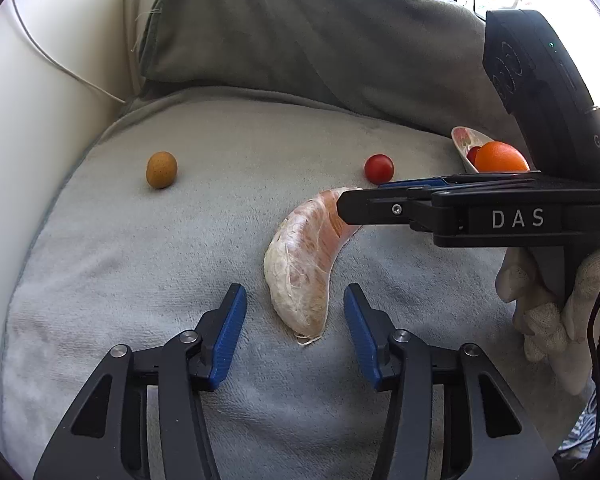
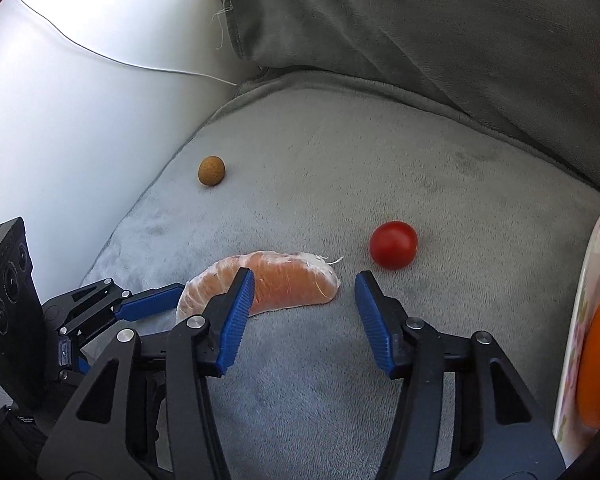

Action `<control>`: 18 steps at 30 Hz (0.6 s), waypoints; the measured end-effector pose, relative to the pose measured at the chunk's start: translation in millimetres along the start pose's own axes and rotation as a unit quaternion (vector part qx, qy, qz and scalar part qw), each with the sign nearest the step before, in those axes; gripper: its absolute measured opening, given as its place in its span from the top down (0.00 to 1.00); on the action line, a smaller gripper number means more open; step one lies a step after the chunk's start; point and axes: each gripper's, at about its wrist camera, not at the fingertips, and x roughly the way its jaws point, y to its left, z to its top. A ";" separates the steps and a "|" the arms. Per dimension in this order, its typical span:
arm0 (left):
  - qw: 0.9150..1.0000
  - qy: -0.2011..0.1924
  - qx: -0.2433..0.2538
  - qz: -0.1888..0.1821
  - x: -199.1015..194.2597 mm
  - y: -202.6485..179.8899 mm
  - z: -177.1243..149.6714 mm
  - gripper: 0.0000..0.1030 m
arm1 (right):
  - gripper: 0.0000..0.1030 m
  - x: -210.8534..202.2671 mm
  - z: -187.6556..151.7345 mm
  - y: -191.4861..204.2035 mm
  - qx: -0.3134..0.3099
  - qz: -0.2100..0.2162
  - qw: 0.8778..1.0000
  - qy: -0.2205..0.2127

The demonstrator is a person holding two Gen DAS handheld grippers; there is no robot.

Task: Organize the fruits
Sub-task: 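Move both grippers around the peeled pomelo segment, then close both grippers on the pomelo segment and lift it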

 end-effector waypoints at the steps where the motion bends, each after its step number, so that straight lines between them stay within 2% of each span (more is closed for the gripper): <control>1: 1.000 0.000 0.001 0.001 0.6 0.0 0.0 0.53 | 0.46 1.2 -0.8 1.8 -0.007 -0.004 1.000 0.001; 18: 1.000 -0.001 0.005 0.013 4.0 -2.4 -0.5 0.64 | 0.46 9.3 0.5 20.0 -0.071 -0.038 0.997 -0.001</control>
